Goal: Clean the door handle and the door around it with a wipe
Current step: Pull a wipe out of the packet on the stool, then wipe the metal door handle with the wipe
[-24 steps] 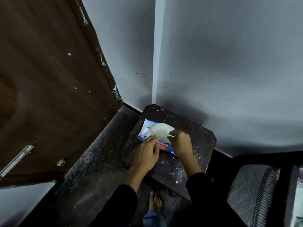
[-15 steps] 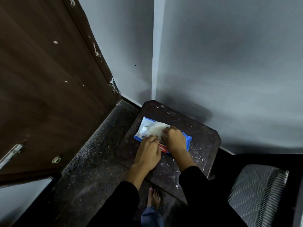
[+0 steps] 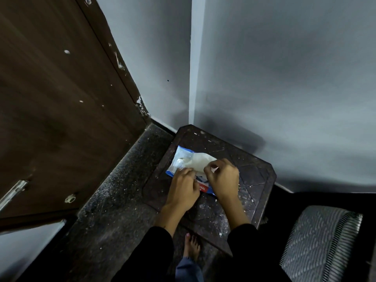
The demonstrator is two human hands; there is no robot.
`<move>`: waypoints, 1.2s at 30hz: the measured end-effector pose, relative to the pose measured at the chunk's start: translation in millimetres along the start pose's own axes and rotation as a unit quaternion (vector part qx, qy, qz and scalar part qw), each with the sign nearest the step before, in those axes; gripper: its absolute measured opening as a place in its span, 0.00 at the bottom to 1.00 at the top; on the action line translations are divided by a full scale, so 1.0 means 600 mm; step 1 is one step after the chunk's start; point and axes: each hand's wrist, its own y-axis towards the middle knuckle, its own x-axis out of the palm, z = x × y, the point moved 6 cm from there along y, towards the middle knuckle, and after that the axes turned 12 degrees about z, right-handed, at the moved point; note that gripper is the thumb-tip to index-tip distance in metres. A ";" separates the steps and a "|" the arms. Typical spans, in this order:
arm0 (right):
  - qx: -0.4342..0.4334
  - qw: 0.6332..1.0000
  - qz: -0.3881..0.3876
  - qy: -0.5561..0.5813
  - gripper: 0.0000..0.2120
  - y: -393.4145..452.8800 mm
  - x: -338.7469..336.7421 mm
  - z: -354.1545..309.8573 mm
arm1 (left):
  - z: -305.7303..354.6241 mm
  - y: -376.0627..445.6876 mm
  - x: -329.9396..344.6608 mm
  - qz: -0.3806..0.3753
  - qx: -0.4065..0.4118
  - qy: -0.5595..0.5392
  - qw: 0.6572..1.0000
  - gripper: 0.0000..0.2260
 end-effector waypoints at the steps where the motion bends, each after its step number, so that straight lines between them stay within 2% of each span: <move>1: 0.003 1.000 0.013 0.017 0.01 -0.001 -0.006 -0.001 | 0.000 0.000 0.001 -0.001 -0.003 0.000 1.000 0.16; 6: 0.081 0.988 0.052 0.124 0.05 -0.001 -0.023 0.005 | 0.006 0.002 -0.002 0.023 -0.028 -0.038 0.999 0.14; 10: 0.210 0.947 0.035 0.240 0.08 -0.006 -0.014 0.016 | 0.011 0.003 -0.007 0.041 -0.119 -0.153 0.980 0.13; 12: 0.242 0.929 0.021 0.278 0.11 -0.007 -0.011 0.016 | 0.016 0.003 -0.005 0.031 -0.138 -0.194 0.971 0.15; 18: 0.298 0.894 0.021 0.335 0.12 -0.005 -0.006 0.011 | 0.014 0.004 0.010 0.014 -0.248 -0.351 0.903 0.20; 19: 0.319 0.882 0.018 0.348 0.12 -0.005 -0.004 0.013 | 0.014 0.003 0.013 0.015 -0.266 -0.390 0.882 0.22; 21: 0.366 0.850 -0.007 0.380 0.11 -0.006 0.002 0.016 | 0.011 -0.001 0.016 0.016 -0.340 -0.486 0.805 0.23; 23: 0.404 0.824 -0.042 0.395 0.10 -0.008 0.007 0.009 | 0.012 -0.003 0.015 0.009 -0.390 -0.568 0.724 0.14; 24: 0.421 0.812 -0.050 0.400 0.10 -0.010 0.010 0.005 | 0.015 -0.004 0.009 0.000 -0.400 -0.596 0.697 0.08; 26: 0.446 0.794 -0.064 0.409 0.06 -0.012 0.009 -0.011 | 0.017 -0.006 -0.009 -0.007 -0.405 -0.625 0.667 0.05; 27: 0.447 0.789 -0.082 0.414 0.07 -0.014 0.006 -0.025 | 0.015 -0.007 -0.023 0.002 -0.405 -0.628 0.664 0.04; 30: 0.428 0.788 -0.140 0.419 0.21 -0.020 -0.005 -0.069 | 0.005 -0.012 -0.073 0.044 -0.401 -0.629 0.665 0.11; 31: 0.415 0.793 -0.151 0.420 0.21 -0.022 -0.014 -0.085 | 0.003 -0.016 -0.094 0.049 -0.398 -0.627 0.667 0.10; 34: 0.355 0.822 -0.175 0.410 0.10 -0.024 -0.037 -0.140 | -0.005 -0.034 -0.157 0.050 -0.378 -0.636 0.671 0.09; 36: 0.293 0.852 -0.200 0.385 0.14 -0.025 -0.052 -0.187 | -0.019 -0.053 -0.208 0.091 -0.364 -0.641 0.670 0.13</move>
